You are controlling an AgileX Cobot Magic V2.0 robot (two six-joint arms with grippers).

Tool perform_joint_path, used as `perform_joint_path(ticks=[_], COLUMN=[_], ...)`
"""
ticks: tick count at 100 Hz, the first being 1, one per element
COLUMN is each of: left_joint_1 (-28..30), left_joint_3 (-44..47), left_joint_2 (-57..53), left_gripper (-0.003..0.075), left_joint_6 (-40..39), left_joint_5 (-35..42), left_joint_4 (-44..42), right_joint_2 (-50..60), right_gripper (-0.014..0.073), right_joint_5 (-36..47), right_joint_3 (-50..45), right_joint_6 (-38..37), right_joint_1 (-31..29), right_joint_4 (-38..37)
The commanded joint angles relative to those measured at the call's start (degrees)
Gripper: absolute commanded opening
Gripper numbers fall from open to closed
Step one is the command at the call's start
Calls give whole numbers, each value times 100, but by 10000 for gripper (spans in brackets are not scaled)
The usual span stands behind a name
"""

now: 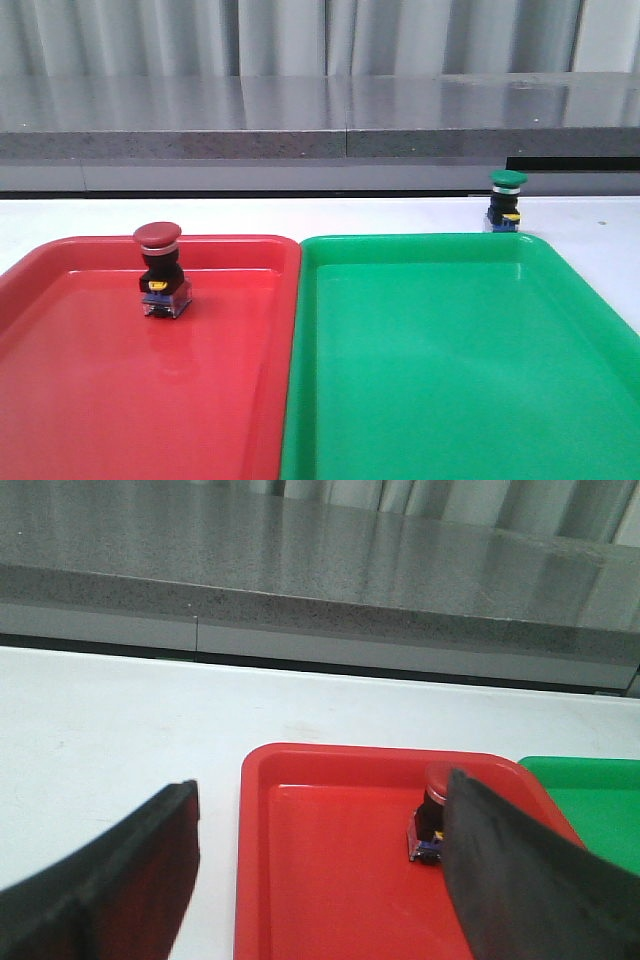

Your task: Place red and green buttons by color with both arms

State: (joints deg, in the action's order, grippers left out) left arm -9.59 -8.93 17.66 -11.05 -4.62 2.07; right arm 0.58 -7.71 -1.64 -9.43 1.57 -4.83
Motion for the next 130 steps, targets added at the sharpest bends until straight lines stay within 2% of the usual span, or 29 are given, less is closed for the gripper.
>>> perform_joint_path(ticks=[1,19,26,33,50,53,130], left_joint_1=[7,7,7,7,7,7,7], left_joint_3=[-158,-158,-158,-158,-158,-158,-12], left_joint_2=[36,36,36,36,36,36,-11], left_gripper=[484,479,439,350,16,-18,-19], left_joint_6=[-46,-46,-46,-46,-46,-46,-46], left_joint_5=[462,462,462,462,462,462,494], left_joint_4=[45,45,45,45,45,45,-131], right_joint_2=[90,90,90,90,90,90,90], right_gripper=[-67,-67,-67,-67,-67,-67,-67], right_joint_5=[496,496,496,496,496,496,496], right_joint_3=[89,89,89,89,89,89,89], right_joint_6=[28,28,28,28,28,28,28], right_joint_1=[-40,-40,-40,-40,-40,-40,-40], right_joint_4=[-12,-12,-12,-12,-12,-12,-12])
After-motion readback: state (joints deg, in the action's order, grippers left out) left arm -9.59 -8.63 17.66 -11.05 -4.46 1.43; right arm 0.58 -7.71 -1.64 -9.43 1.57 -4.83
